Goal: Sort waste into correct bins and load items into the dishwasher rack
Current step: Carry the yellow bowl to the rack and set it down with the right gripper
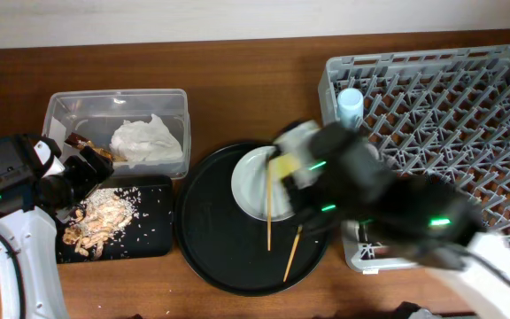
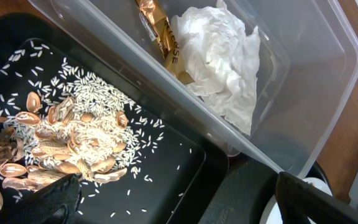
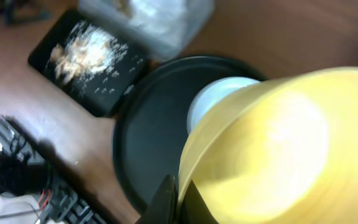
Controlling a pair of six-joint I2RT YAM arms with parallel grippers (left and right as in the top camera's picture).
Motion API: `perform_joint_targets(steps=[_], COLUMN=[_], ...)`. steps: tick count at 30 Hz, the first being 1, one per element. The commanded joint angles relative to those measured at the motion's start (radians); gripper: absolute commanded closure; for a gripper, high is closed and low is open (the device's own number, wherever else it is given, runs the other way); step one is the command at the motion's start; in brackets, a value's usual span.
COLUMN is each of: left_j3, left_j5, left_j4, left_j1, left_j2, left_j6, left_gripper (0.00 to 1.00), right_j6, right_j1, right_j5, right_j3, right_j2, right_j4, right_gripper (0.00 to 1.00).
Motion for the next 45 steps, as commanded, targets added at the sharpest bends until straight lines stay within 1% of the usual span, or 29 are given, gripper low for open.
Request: perform_joint_targets(steps=[1, 2, 4, 5, 7, 9, 10, 12, 15, 18, 21, 23, 25, 26, 27, 28, 29, 30, 33, 34, 43, 45], left_j3=[0.001, 0.001, 0.001, 0.001, 0.001, 0.001, 0.001, 0.001, 0.001, 0.001, 0.001, 0.001, 0.001, 0.001, 0.001, 0.001, 0.001, 0.001, 0.001, 0.001, 0.001, 0.001], left_j5=[0.0, 0.0, 0.0, 0.0, 0.0, 0.0, 0.0, 0.0, 0.0, 0.0, 0.0, 0.0, 0.0, 0.0, 0.0, 0.0, 0.0, 0.0, 0.0, 0.0, 0.0, 0.0], left_j4=[0.001, 0.001, 0.001, 0.001, 0.001, 0.001, 0.001, 0.001, 0.001, 0.001, 0.001, 0.001, 0.001, 0.001, 0.001, 0.001, 0.001, 0.001, 0.001, 0.001, 0.001, 0.001], left_j1=[0.006, 0.006, 0.006, 0.006, 0.006, 0.006, 0.006, 0.006, 0.006, 0.006, 0.006, 0.006, 0.006, 0.006, 0.006, 0.006, 0.006, 0.006, 0.006, 0.006, 0.006, 0.006], left_j2=[-0.01, -0.01, -0.01, -0.01, -0.01, -0.01, -0.01, -0.01, -0.01, -0.01, -0.01, -0.01, -0.01, -0.01, -0.01, -0.01, -0.01, -0.01, -0.01, -0.01, -0.01, -0.01], left_j6=[-0.01, -0.01, -0.01, -0.01, -0.01, -0.01, -0.01, -0.01, -0.01, -0.01, -0.01, -0.01, -0.01, -0.01, -0.01, -0.01, -0.01, -0.01, -0.01, -0.01, -0.01, -0.01], left_gripper=[0.01, 0.01, 0.01, 0.01, 0.01, 0.01, 0.01, 0.01, 0.01, 0.01, 0.01, 0.01, 0.01, 0.01, 0.01, 0.01, 0.01, 0.01, 0.01, 0.01, 0.01, 0.01], right_j6=[-0.175, -0.244, -0.33, -0.385, -0.462, -0.529, -0.568, -0.641, -0.714, -0.697, -0.532, -0.481, -0.473, -0.473, -0.473, -0.468, -0.454, -0.432, -0.43, -0.429, -0.427, -0.409], right_j1=[-0.291, -0.401, -0.544, -0.629, -0.761, -0.861, -0.921, -0.995, -1.045, -1.086, -1.102, -1.104, -1.109, -1.114, -1.119, -1.125, -1.137, -1.153, -1.205, -1.225, -1.356, -1.376], right_j5=[-0.354, -0.441, -0.56, -0.65, -0.796, -0.893, -0.951, -1.067, -1.234, -1.446, -1.444, -1.444, -1.444, -1.444, -1.442, -1.431, -1.41, -1.395, -1.366, -1.353, -1.347, -1.346], right_j3=[0.01, 0.01, 0.01, 0.01, 0.01, 0.01, 0.01, 0.01, 0.01, 0.01, 0.01, 0.01, 0.01, 0.01, 0.01, 0.01, 0.01, 0.01, 0.01, 0.01, 0.01, 0.01], right_j2=[-0.043, -0.041, -0.02, 0.003, 0.062, 0.134, 0.199, 0.327, 0.483, 0.646, 0.779, 0.84, 0.874, 0.887, 0.891, 0.893, 0.893, 0.893, 0.893, 0.893, 0.892, 0.892], right_j4=[-0.056, -0.072, -0.089, -0.095, -0.097, -0.094, -0.09, -0.076, -0.016, 0.14, 0.335, 0.4, 0.415, 0.415, 0.412, 0.406, 0.398, 0.388, 0.323, 0.305, 0.211, 0.205], right_gripper=[0.96, 0.96, 0.96, 0.96, 0.96, 0.96, 0.96, 0.96, 0.96, 0.96, 0.96, 0.96, 0.96, 0.96, 0.93, 0.87, 0.84, 0.82, 0.8, 0.75, 0.74, 0.7])
